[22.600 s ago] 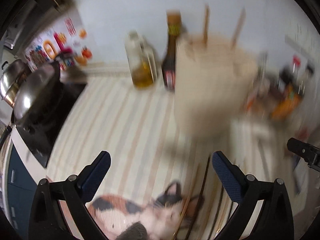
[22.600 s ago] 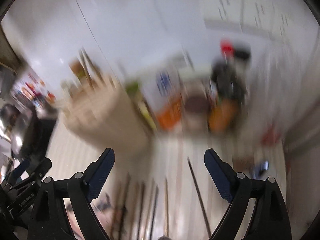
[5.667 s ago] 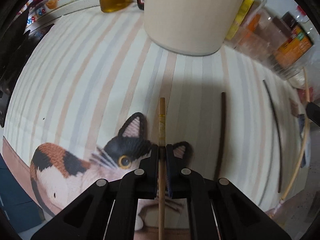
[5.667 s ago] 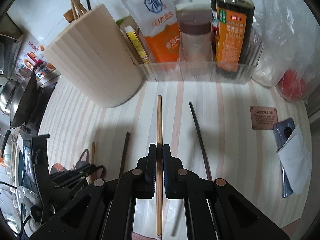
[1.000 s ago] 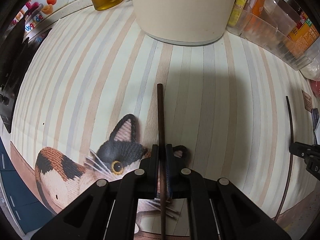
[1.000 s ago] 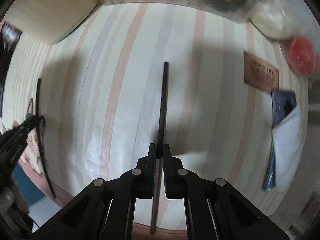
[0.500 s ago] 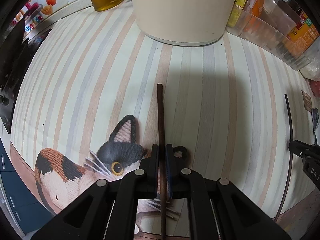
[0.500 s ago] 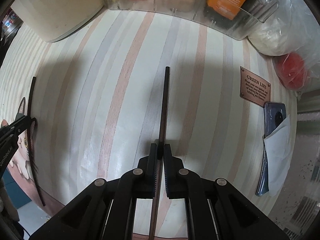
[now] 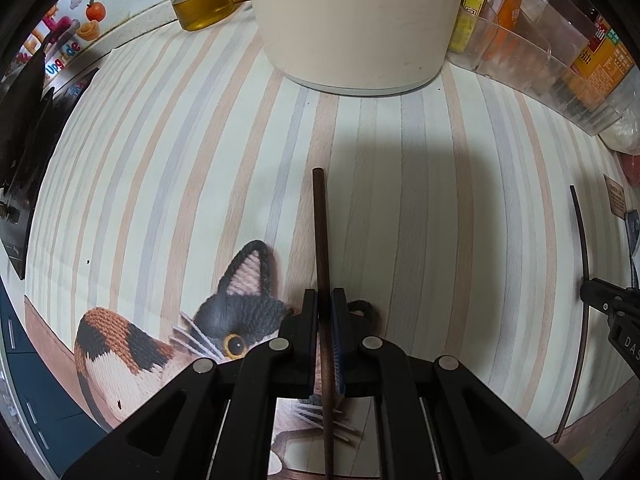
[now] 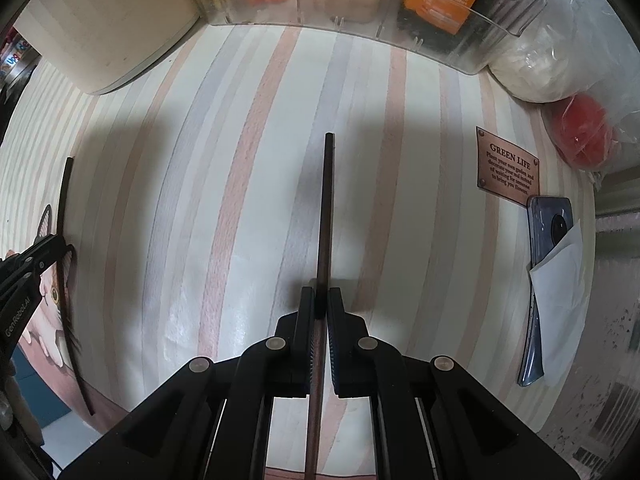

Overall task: Organize utensils
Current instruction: 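Lift both dark chopsticks upright off the cloth toward the beige holder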

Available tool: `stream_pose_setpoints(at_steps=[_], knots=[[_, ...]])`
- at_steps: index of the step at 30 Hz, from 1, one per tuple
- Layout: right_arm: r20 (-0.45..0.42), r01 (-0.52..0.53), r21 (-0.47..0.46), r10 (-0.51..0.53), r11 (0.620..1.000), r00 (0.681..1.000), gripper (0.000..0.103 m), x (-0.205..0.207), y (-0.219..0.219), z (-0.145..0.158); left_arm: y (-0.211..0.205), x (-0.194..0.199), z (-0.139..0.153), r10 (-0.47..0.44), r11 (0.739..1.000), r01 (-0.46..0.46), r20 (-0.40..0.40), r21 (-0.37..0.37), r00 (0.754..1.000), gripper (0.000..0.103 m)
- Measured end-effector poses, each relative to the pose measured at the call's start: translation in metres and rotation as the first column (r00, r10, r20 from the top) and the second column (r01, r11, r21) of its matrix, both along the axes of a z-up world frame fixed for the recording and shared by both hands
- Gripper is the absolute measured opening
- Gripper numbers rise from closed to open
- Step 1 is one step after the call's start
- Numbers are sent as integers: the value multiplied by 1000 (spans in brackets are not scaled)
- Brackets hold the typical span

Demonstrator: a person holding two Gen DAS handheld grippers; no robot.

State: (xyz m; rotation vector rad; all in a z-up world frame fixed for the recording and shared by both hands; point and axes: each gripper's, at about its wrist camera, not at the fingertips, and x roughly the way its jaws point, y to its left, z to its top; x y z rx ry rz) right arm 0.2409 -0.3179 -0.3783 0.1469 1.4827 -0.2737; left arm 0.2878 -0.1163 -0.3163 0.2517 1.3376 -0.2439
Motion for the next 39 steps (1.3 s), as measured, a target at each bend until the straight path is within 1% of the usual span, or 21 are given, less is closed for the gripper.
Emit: stream_pose_setpoints(at_steps=[7, 11, 13, 15, 17, 19, 21, 26, 34, 39], knots=[[2, 5, -2, -5, 1000, 1000, 8, 0, -1, 1, 0, 0, 0, 0, 1000, 0, -1, 2, 1000, 5], [3, -3, -13, 3, 1000, 1000, 8, 1, -1, 1, -5, 1, -1, -12, 1000, 11, 3, 15, 1000, 4], [11, -4, -19, 4, 1000, 1000, 8, -2, 4, 2, -7, 2, -1, -11, 1000, 11, 0, 11, 1000, 4], [33, -8, -25, 8, 1000, 999, 6, -5, 6, 3, -7, 3, 0, 2, 1000, -2, -13, -20, 1000, 4], [59, 7, -4, -7, 1000, 998, 6, -10, 4, 4, -7, 3, 3, 3, 1000, -4, -14, -30, 1000, 4], [89, 28, 47, -32, 999, 995, 6, -15, 0, 6, -8, 0, 9, 0, 999, -1, -9, -46, 1000, 4], [113, 34, 66, -42, 997, 993, 6, -19, -1, 10, -9, -2, 17, 0, 998, 0, -3, -67, 1000, 4], [180, 44, 127, -67, 991, 981, 5, -26, -1, 29, -12, -5, 34, 1, 994, 0, 8, -111, 1000, 4], [266, 52, 168, -97, 984, 959, 5, -31, -4, 62, -13, -9, 61, -11, 988, 17, 40, -155, 999, 4], [333, 48, 182, -108, 982, 937, 5, -37, -8, 89, -14, -12, 90, -17, 980, 36, 98, -194, 995, 3]])
